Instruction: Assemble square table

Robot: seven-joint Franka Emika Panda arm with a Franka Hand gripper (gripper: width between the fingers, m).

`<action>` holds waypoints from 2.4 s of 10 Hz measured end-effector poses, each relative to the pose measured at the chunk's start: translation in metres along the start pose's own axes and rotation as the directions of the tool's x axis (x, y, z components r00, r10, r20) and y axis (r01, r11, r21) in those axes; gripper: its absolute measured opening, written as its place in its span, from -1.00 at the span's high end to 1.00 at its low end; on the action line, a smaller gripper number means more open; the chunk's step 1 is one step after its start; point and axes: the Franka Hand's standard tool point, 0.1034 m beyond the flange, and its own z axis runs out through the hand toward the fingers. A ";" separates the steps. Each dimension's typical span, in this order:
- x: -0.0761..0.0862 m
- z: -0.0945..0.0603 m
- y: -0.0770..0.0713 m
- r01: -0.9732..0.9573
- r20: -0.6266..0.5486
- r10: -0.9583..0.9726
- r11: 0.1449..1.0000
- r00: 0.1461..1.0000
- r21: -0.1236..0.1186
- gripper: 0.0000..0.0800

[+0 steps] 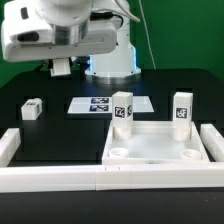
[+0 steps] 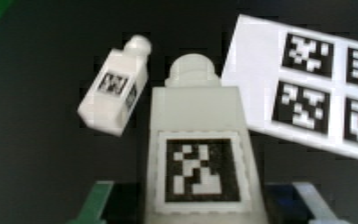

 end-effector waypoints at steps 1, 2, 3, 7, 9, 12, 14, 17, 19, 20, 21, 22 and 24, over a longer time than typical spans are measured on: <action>0.019 -0.025 -0.001 -0.017 -0.141 0.021 0.999 0.990 0.028 0.27; 0.025 -0.052 -0.003 -0.045 -0.227 0.047 0.999 0.973 0.012 0.27; 0.034 -0.081 -0.009 -0.075 -0.280 0.070 0.997 0.957 -0.007 0.27; 0.049 -0.109 -0.038 -0.213 -0.493 0.277 0.960 0.825 0.182 0.27; 0.055 -0.114 -0.032 -0.226 -0.631 0.277 0.960 0.725 0.163 0.27; 0.084 -0.115 -0.061 -0.302 -0.771 0.296 0.943 0.563 0.141 0.27; 0.126 -0.144 -0.099 -0.301 -0.807 0.287 0.943 0.516 0.143 0.27; 0.152 -0.138 -0.153 -0.279 -0.809 0.386 0.917 0.444 0.285 0.27; 0.152 -0.137 -0.151 -0.278 -0.811 0.380 0.919 0.444 0.279 0.27; 0.153 -0.137 -0.151 -0.278 -0.811 0.380 0.920 0.445 0.278 0.27; 0.154 -0.136 -0.152 -0.275 -0.819 0.378 0.920 0.431 0.279 0.27; 0.155 -0.115 -0.160 -0.264 -0.842 0.365 0.924 0.397 0.276 0.27; 0.163 -0.087 -0.166 -0.275 -0.855 0.344 0.929 0.388 0.249 0.27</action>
Offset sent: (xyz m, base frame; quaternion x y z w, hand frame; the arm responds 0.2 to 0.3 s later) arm 0.0637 0.0431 0.0502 0.0245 0.1265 0.1270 0.9835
